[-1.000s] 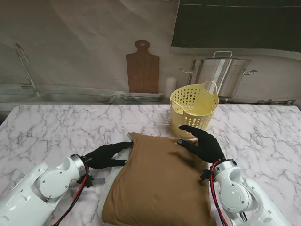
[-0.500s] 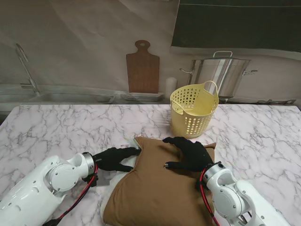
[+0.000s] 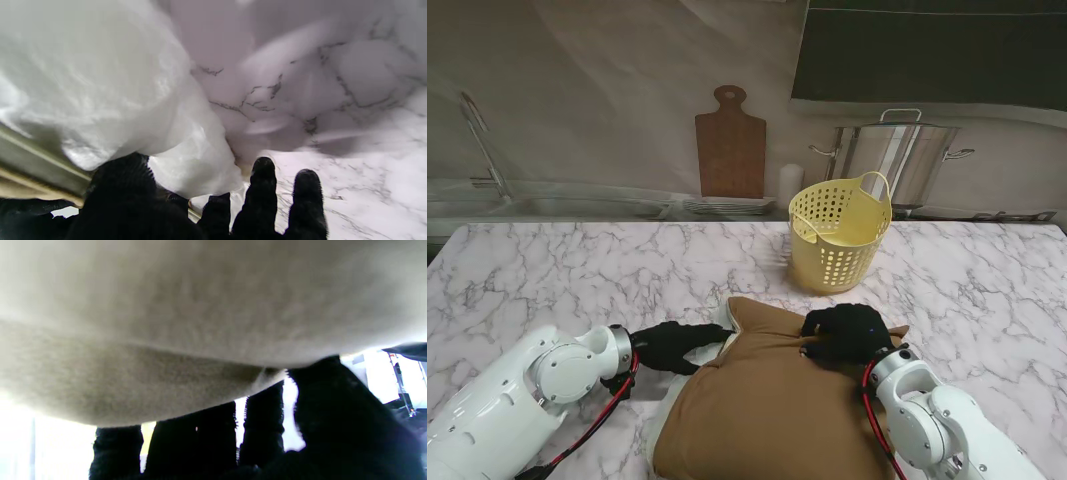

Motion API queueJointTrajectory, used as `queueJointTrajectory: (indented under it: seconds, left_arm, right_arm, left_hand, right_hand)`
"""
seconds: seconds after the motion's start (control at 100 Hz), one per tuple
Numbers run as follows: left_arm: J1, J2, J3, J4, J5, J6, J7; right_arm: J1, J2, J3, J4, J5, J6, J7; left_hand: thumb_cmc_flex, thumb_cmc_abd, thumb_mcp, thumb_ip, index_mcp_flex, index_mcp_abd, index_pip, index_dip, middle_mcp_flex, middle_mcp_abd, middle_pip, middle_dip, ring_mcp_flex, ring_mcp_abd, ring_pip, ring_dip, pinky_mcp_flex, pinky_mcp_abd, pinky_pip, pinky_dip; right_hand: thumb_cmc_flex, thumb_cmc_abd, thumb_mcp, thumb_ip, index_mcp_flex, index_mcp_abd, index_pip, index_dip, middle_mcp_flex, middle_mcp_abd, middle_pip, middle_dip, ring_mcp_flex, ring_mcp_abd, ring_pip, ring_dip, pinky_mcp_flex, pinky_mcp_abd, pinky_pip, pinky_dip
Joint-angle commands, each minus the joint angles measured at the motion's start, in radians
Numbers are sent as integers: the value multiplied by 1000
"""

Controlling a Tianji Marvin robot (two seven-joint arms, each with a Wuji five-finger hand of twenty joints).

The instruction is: Remove the pillowcase from the pillow and put it in the laundry basket

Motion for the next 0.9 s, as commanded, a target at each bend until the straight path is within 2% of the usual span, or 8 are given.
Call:
queueJointTrajectory:
  seconds: [0.0,0.17,0.3,0.56,0.89]
  left_arm:
    - [8,12,11,9,12,8,-37]
    - [-7,19,29,11,7,15,-72]
    - [-12,18,37,15,9,14,-69]
    - [49,-3,-34,-31,11,-11,35]
    - [80,-13,-78,-77,-26,-27,66]
  right_arm:
    - [-46,20,26,5,-8,7,6]
    - [-133,18,106,-36,-50,3,-17]
    - [-147,16,115,-34,-42,-4,-30]
    - [-84,17,51,-1,-7,-14,-25]
    - [36,11,-62,48,72,13,-11]
  left_hand:
    - [13,-94,-24,-12,22,28,58,12,-1,25,23,5,-10,-10,-1,-13,-13,-4,-21,-9]
    - [0,-93,-26,-13,22,26,58,9,-6,22,22,4,-15,-12,-4,-16,-14,-7,-32,-9]
    - [-7,-81,-24,-13,18,27,58,7,-9,25,21,3,-15,-12,-3,-16,-11,-7,-38,-7]
    - [-20,-41,-28,-18,13,33,58,5,12,35,30,8,5,-10,9,-9,1,-4,-30,5]
    - [-51,2,-32,-23,10,34,58,5,23,42,29,12,12,-8,11,-5,-1,1,-17,13]
  right_hand:
    - [157,30,199,70,48,-9,73,11,59,7,109,35,162,-25,231,95,9,-34,31,3]
    - [158,34,202,65,47,-10,76,19,59,9,112,41,160,-23,239,90,9,-31,31,-1]
    - [156,39,200,63,41,-9,70,17,56,10,111,43,159,-24,240,87,9,-31,31,-3]
    - [159,55,189,58,31,-15,62,16,49,5,103,43,154,-26,235,78,8,-32,31,-6]
    - [168,66,187,55,18,-20,54,12,44,14,99,46,164,-21,237,71,20,-30,40,-8]
